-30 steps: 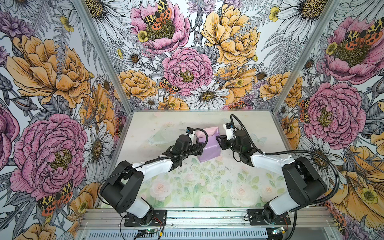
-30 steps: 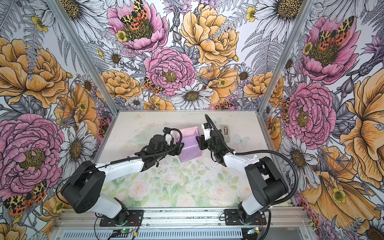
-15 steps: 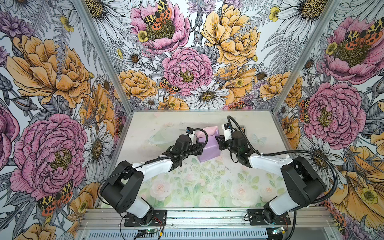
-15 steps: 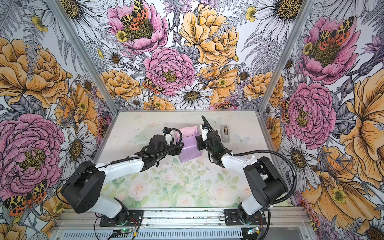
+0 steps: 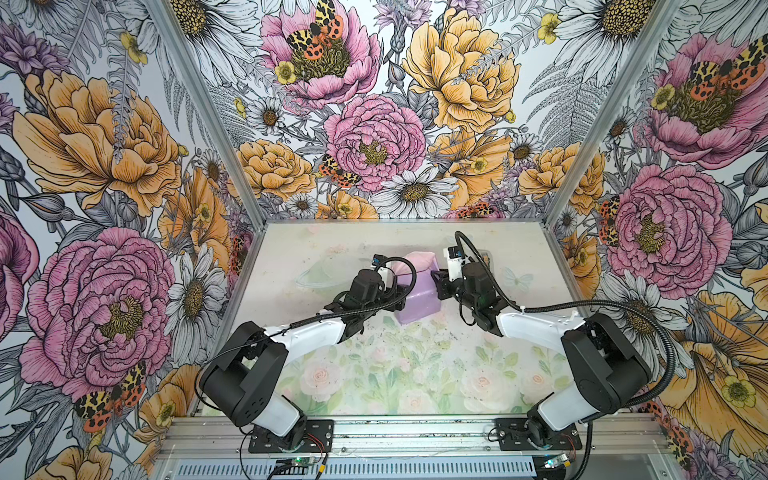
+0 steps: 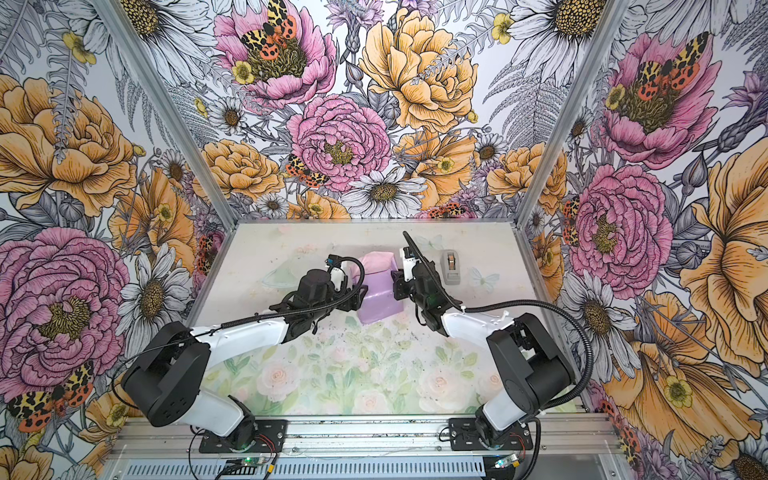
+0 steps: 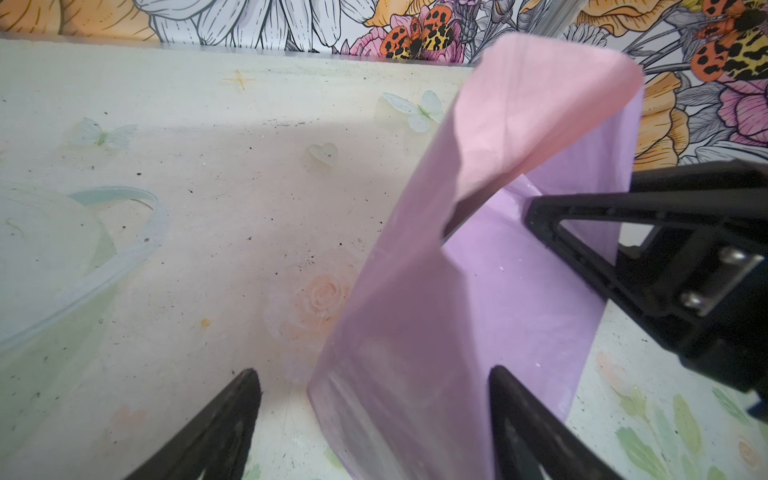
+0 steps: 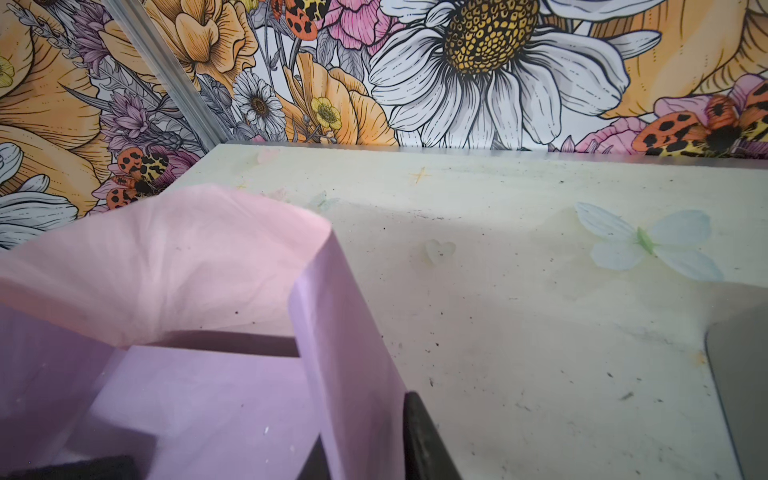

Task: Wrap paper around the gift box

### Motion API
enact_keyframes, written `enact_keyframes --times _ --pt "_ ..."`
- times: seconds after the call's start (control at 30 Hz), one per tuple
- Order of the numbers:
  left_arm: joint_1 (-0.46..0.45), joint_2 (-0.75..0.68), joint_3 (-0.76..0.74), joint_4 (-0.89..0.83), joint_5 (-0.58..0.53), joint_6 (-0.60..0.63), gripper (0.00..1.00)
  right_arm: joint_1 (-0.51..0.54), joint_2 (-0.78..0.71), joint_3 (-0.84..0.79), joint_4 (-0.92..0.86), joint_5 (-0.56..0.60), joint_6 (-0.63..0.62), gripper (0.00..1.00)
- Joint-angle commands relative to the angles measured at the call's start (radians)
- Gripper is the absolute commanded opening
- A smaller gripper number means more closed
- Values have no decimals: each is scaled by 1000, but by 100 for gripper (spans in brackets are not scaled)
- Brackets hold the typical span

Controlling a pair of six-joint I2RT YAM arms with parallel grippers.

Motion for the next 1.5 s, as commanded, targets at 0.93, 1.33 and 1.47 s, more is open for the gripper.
enact_keyframes --times 0.93,1.33,1.47 --pt "-8 29 -12 -150 -71 59 86 -17 8 86 45 -47 53 22" --pt "-9 31 -10 -151 -72 59 86 -22 -6 75 14 -71 52 27" --pt "-11 33 -10 -151 -73 59 86 -21 -12 42 8 -83 60 31"
